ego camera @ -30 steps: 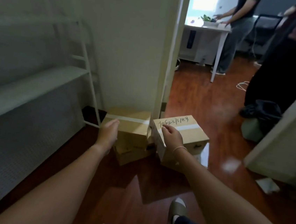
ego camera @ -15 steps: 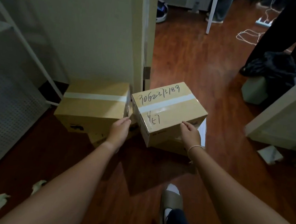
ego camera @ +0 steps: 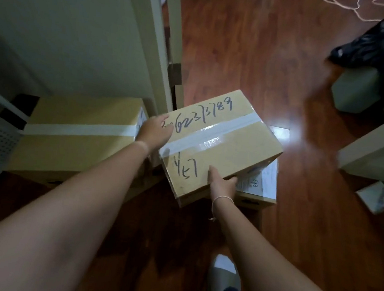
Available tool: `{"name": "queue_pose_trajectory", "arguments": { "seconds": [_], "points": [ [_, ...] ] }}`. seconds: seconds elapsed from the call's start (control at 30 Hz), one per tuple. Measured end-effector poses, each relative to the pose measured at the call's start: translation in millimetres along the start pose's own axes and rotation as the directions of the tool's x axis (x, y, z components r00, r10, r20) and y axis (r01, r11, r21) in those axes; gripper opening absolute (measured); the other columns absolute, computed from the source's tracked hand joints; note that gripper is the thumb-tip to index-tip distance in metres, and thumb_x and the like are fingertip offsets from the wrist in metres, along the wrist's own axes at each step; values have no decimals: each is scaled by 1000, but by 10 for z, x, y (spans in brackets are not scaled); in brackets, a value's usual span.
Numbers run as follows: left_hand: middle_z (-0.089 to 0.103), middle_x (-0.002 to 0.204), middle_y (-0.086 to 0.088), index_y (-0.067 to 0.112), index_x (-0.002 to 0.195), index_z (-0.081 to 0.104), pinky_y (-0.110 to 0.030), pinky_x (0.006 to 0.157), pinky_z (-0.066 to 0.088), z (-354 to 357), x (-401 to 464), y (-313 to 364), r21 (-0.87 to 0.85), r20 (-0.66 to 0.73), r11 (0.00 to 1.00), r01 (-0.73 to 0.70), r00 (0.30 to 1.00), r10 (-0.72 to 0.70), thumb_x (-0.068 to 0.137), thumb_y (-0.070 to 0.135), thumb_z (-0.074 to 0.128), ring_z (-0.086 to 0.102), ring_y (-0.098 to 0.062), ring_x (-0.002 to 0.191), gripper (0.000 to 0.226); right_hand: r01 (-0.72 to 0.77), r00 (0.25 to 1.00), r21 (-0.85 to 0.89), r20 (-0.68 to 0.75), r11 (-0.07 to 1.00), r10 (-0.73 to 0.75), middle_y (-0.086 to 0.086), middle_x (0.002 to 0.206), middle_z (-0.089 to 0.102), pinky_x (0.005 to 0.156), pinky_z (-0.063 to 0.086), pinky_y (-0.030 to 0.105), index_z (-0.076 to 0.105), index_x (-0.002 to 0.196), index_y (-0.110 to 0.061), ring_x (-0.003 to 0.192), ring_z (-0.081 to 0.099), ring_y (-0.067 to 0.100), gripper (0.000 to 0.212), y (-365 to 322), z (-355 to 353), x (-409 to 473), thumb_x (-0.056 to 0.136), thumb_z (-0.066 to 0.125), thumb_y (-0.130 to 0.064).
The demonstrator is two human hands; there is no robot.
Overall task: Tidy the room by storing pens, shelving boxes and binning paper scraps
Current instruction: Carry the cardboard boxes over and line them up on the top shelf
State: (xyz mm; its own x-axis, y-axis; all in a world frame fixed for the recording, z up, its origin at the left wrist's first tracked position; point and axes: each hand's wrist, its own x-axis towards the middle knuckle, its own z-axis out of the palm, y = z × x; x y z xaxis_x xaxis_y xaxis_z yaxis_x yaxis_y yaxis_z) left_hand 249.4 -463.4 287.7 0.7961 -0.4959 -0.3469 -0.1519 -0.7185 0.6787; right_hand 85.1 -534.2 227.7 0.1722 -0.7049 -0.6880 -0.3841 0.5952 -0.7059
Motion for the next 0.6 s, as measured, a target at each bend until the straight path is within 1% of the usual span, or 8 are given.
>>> {"name": "queue_pose_trajectory", "arguments": {
  "seconds": [0.07,0.13,0.2,0.3,0.4,0.5,0.53,0.6],
  "points": [
    [54,135,-8,18,141,40,-40,102,45,34,226,-14,134,7,991,-27,1000,27,91,25,43,54,-27,118,51,-10,999,5,-33,1000,10,15,130,53,84,35,25,37,129,-3,116,53,30,65,-4,79,128,78,69,-28],
    [50,134,-9,16,138,44,-41,102,43,55,395,-38,281,24,957,-69,998,65,91,24,45,50,-29,120,48,9,999,2,-40,1000,-9,16,130,52,89,37,27,37,127,-4,117,52,31,65,-4,120,243,77,70,-31],
    [52,124,-11,14,129,47,-46,99,43,80,552,-77,420,52,901,-110,994,97,89,26,45,47,-31,116,42,45,999,-16,-29,999,-45,15,134,50,96,37,30,34,133,-4,121,50,30,70,-40,120,367,79,69,-34],
    [53,119,-13,16,130,44,-49,96,44,101,670,-113,542,60,833,-109,994,91,88,33,45,46,-32,113,45,96,995,-28,6,995,-96,9,135,50,96,34,26,32,138,-8,123,49,27,69,-148,50,499,83,66,-33],
    [53,124,-15,16,133,41,-49,98,43,124,695,-86,524,34,849,-65,998,56,86,42,48,46,-35,117,54,148,989,-13,21,989,-148,6,135,50,104,37,33,31,140,-15,125,48,27,69,-183,-35,599,83,64,-35],
    [56,123,-16,15,128,47,-49,94,49,144,663,-103,445,57,896,0,998,-28,75,61,48,52,-36,114,70,180,983,48,16,983,-181,1,138,51,108,36,36,31,144,-23,127,47,24,67,-99,-177,663,85,61,-37],
    [58,121,-14,15,126,52,-45,91,51,156,625,-132,376,85,926,35,994,-73,74,64,49,56,-34,111,72,175,984,79,14,981,-176,-1,139,49,109,36,37,29,145,-27,127,47,23,68,-62,-233,667,86,60,-40],
    [65,111,-7,15,117,62,-36,85,52,218,440,-181,166,161,981,103,978,-130,81,59,54,62,-26,100,57,141,989,144,26,979,-147,-5,143,44,109,35,39,22,146,-35,128,45,23,70,4,-352,653,86,57,-44]
  ]
}}
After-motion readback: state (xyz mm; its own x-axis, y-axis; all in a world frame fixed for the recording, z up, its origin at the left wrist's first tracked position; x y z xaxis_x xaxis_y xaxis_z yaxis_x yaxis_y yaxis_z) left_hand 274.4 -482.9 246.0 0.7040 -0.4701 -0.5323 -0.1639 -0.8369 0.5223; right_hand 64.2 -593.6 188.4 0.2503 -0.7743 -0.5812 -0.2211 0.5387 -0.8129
